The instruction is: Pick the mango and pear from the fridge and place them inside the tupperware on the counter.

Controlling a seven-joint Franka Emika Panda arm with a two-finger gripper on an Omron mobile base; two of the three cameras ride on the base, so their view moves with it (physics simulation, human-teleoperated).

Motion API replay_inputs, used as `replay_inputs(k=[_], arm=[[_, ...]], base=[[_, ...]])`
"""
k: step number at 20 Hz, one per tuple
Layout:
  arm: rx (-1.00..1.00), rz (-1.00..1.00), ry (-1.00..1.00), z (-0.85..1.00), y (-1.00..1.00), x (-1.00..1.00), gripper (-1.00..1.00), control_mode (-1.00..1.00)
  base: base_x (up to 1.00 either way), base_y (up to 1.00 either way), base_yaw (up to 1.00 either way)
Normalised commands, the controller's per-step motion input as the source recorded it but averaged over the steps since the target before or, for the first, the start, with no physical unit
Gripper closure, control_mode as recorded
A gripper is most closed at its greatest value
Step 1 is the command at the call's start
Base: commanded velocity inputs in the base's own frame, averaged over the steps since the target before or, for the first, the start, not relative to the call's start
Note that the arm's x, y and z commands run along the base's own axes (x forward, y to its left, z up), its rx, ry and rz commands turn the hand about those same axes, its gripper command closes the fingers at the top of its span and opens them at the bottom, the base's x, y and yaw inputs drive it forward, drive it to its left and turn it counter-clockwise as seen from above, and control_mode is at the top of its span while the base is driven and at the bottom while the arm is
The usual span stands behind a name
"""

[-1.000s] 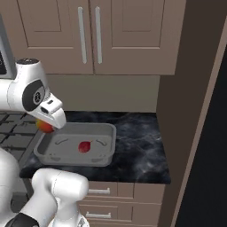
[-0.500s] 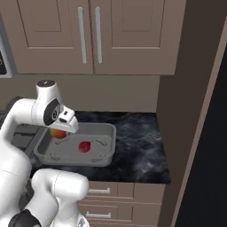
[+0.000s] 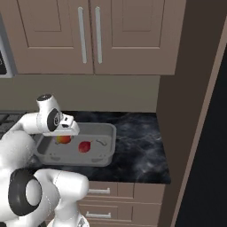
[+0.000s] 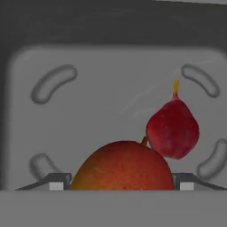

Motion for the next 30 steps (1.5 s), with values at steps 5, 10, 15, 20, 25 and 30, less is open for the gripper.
replay_inputs(k=[5,10,15,20,25,30], arm=[[-0.01,0.13,0.06,-0.60,0.11,0.44,1.00,-1.00],[0.00,0.11,0.00,-0.50,0.02,0.19,1.00,-1.00],[0.00,0.03,0.00,-0.60,0.00,0.02,-1.00,-1.00],[0.00,0.00,-0.09,-0.20,0.00,0.00,-1.00,-1.00],[0.00,0.00,-0.07,0.09,0.00,-0.27,-1.00,-1.00],[0.00,0.00,-0.13,0.42,-0.03,-0.40,-1.00,-1.00]], base=[[0.00,0.00,0.00],[0.00,0.00,0.00],[0.00,0.00,0.00],[0.00,0.00,0.00],[0.00,0.00,0.00],[0.00,0.00,0.00]])
